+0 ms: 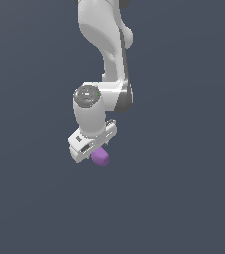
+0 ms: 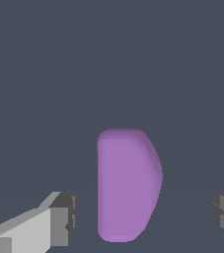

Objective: Pick up the object and move it to a goal position.

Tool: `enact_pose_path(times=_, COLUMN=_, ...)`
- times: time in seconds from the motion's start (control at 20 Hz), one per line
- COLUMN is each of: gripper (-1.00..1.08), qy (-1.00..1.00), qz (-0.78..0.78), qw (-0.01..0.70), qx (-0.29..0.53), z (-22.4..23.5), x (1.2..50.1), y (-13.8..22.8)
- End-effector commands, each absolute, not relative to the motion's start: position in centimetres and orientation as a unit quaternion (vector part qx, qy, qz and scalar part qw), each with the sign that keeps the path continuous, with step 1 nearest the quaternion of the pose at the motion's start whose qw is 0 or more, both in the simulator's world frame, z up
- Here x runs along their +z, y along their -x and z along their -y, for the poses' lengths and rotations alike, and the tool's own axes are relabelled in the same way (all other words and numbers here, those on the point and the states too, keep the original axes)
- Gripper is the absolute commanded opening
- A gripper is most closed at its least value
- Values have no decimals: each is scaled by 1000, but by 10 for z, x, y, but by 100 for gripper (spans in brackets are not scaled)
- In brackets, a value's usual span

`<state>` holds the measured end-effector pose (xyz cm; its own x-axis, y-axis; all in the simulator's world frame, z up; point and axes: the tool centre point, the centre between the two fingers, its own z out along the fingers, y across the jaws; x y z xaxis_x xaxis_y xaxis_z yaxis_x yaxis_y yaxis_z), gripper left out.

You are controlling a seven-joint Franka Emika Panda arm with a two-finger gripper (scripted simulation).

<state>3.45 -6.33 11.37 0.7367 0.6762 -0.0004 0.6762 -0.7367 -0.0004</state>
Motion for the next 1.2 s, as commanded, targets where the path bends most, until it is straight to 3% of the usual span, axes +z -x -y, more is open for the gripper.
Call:
enact_pose_path(times=0.0, gripper=100, qy=932, qz=363, qw=0, qx=0, z=63, x=114, y=-35)
enact_pose_path(times=0.9, gripper=100, qy=931, qz=365, qw=0, qx=0, z=64, x=63, y=-35)
enact_pose_path(times=0.95, gripper=-100, qy=931, qz=365, qw=0, qx=0, z=64, x=63, y=-35)
enact_pose_path(times=1.15, gripper=-100, qy=931, qz=365, qw=0, qx=0, z=64, x=63, y=-35)
